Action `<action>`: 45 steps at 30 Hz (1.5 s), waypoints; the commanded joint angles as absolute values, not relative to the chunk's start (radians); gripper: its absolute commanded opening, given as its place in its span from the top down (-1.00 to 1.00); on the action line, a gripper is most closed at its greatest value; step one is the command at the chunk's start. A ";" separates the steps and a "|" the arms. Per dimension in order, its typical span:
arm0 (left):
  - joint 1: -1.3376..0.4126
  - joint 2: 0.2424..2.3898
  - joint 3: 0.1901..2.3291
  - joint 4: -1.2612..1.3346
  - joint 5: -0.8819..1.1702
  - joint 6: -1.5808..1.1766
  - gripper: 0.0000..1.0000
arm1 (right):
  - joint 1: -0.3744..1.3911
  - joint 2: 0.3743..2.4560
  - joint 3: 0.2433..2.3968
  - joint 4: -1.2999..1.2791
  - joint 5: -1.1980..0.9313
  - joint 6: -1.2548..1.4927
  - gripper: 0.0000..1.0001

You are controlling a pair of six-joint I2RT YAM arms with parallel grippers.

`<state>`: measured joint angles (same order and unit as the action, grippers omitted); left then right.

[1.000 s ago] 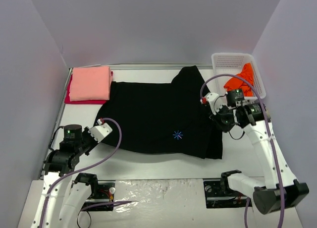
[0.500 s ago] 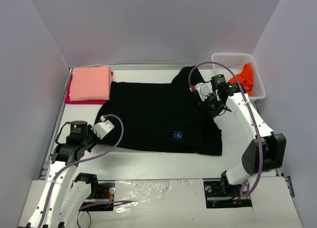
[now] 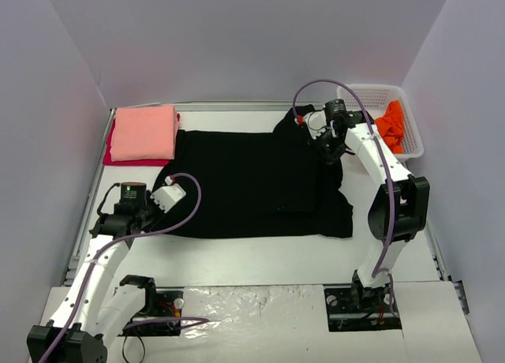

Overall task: Fold and stack the t-shirts
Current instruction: Fold the flattened tshirt in 1/3 of the way

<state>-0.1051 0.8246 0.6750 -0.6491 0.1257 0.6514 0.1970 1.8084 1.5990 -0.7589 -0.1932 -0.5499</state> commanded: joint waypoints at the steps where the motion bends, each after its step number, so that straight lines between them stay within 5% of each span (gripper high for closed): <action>1: -0.100 0.841 0.684 -0.601 0.109 0.643 0.95 | 0.206 1.819 1.677 -0.781 -0.161 -0.529 1.00; 45: -0.098 1.261 0.758 -0.247 -0.060 0.545 0.95 | 0.232 2.117 1.905 -0.750 -0.046 -0.463 1.00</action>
